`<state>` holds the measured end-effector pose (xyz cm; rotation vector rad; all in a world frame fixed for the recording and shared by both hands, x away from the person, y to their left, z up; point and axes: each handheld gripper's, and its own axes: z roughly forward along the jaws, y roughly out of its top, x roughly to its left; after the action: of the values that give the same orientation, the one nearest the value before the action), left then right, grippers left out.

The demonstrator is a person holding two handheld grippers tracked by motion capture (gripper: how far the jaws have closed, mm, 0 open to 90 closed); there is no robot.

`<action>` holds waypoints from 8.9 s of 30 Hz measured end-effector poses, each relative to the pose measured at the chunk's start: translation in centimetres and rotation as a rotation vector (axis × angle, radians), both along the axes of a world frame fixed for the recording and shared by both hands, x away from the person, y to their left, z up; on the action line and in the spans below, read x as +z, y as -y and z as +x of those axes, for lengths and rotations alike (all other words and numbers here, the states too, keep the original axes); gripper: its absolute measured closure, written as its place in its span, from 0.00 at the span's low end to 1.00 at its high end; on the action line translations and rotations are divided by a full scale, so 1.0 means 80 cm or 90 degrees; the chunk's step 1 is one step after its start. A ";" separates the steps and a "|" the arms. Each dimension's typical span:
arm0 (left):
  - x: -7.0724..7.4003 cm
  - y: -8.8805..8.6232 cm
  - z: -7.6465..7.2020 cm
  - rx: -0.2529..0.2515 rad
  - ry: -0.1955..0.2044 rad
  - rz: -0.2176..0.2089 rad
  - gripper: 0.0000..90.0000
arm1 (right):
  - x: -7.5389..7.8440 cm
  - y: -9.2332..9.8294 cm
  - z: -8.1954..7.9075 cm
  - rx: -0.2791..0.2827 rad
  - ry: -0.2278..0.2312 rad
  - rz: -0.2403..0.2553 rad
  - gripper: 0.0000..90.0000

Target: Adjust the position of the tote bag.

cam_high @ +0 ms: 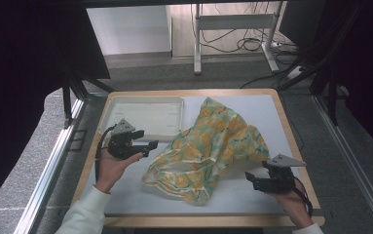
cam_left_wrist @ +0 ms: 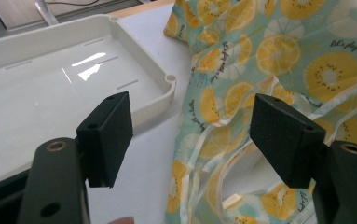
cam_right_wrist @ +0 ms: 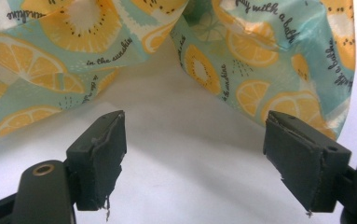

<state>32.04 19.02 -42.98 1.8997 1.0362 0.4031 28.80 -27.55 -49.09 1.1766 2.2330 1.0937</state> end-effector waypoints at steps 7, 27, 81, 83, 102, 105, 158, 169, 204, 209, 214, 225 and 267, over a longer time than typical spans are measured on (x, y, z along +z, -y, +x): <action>0.005 0.004 0.012 -0.003 -0.008 -0.010 0.34 | 0.000 0.002 0.001 -0.010 0.006 0.000 0.25; 0.028 0.034 0.052 -0.040 -0.009 0.012 0.35 | -0.004 0.002 -0.002 -0.007 -0.002 -0.010 0.25; 0.005 0.109 0.127 -0.073 -0.049 0.055 0.33 | -0.008 -0.003 -0.002 0.006 -0.012 -0.026 0.24; 0.005 0.111 0.131 -0.071 -0.053 0.058 0.33 | -0.008 -0.003 -0.002 0.006 -0.012 -0.027 0.24; 0.011 0.139 0.167 -0.076 -0.054 0.081 0.33 | -0.008 0.000 -0.002 0.004 -0.012 -0.022 0.24; 0.010 0.144 0.175 -0.088 -0.056 0.076 0.32 | -0.009 0.001 -0.001 0.003 -0.012 -0.023 0.24; -0.052 0.211 0.303 -0.102 -0.182 0.043 0.21 | -0.010 0.000 -0.002 0.001 -0.005 -0.040 0.24; -0.070 0.226 0.304 -0.110 -0.182 0.040 0.77 | -0.010 0.001 -0.003 -0.003 -0.003 -0.040 0.24; -0.029 0.161 0.267 -0.117 -0.135 0.004 1.00 | -0.008 0.004 -0.002 -0.018 0.003 -0.053 0.25; -0.029 0.159 0.263 -0.119 -0.136 0.010 1.00 | -0.004 0.010 0.000 -0.041 0.001 -0.066 0.28; -0.027 0.162 0.262 -0.122 -0.133 0.028 1.00 | 0.000 0.015 0.003 -0.056 -0.001 -0.081 0.29; -0.020 0.165 0.259 -0.130 -0.125 0.051 1.00 | 0.017 0.029 0.020 -0.088 0.011 -0.087 0.31; -0.017 0.121 0.212 -0.163 -0.137 0.007 1.00 | 0.031 0.044 0.149 -0.063 -0.095 -0.109 0.99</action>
<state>49.04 9.36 -44.35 2.0869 0.9118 0.0574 40.73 -31.06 -46.62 1.3169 2.2996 0.7835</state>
